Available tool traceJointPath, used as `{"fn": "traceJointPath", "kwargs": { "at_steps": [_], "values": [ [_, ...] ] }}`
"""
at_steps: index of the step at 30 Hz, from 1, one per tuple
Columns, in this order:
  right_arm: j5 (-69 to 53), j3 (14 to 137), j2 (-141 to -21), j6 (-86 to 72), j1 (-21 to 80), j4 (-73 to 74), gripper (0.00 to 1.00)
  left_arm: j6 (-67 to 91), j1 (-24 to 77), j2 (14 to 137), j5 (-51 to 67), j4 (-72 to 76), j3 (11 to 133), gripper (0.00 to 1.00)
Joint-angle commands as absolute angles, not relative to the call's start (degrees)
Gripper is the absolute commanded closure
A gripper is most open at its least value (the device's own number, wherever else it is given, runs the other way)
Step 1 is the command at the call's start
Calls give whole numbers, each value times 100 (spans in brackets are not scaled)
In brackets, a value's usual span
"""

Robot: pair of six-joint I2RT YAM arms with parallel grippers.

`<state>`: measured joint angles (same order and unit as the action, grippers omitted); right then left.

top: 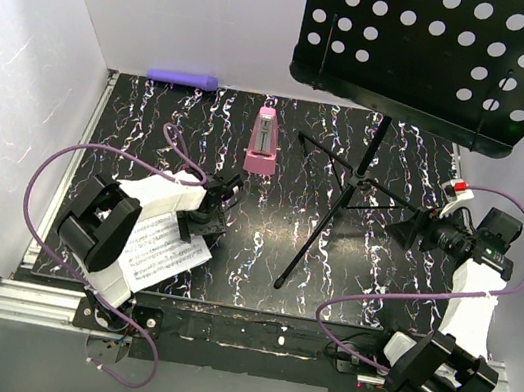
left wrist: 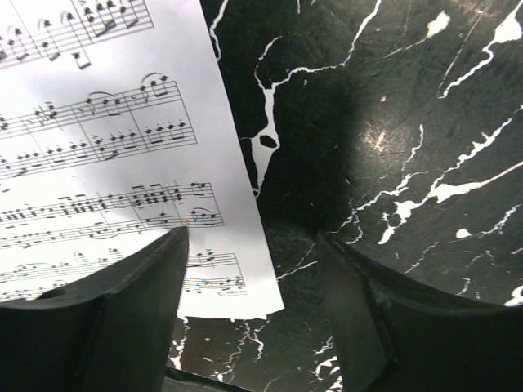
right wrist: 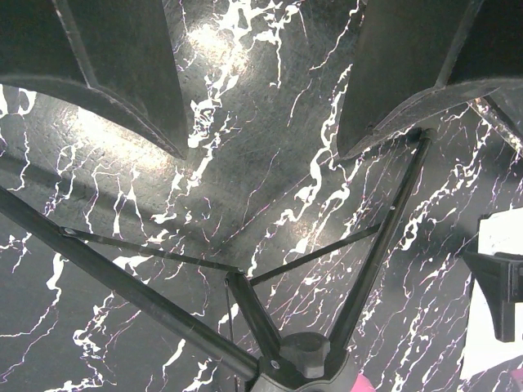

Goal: Set up the instrument practice props

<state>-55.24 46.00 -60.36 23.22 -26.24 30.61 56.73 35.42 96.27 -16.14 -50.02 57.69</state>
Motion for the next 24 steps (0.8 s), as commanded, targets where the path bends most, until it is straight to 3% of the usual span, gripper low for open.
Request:
{"fn": "traceJointPath", "kwargs": {
  "at_steps": [1,11,20,24],
  "values": [
    [-5581,4843,-5985,2382,-2645,3085,20,5941,3577,9905,-1346,-5019,5266,41],
    [-5590,4852,-5994,2382,-2646,3094,20,6249,3560,9589,-914,-4605,4667,53],
    [-5599,4860,-6003,2382,-2645,3103,20,5986,3463,9773,-861,-4438,4798,78],
    [-5590,4843,-5994,2382,-2645,3111,20,5898,3454,9993,-844,-4377,4930,83]
  ]
}}
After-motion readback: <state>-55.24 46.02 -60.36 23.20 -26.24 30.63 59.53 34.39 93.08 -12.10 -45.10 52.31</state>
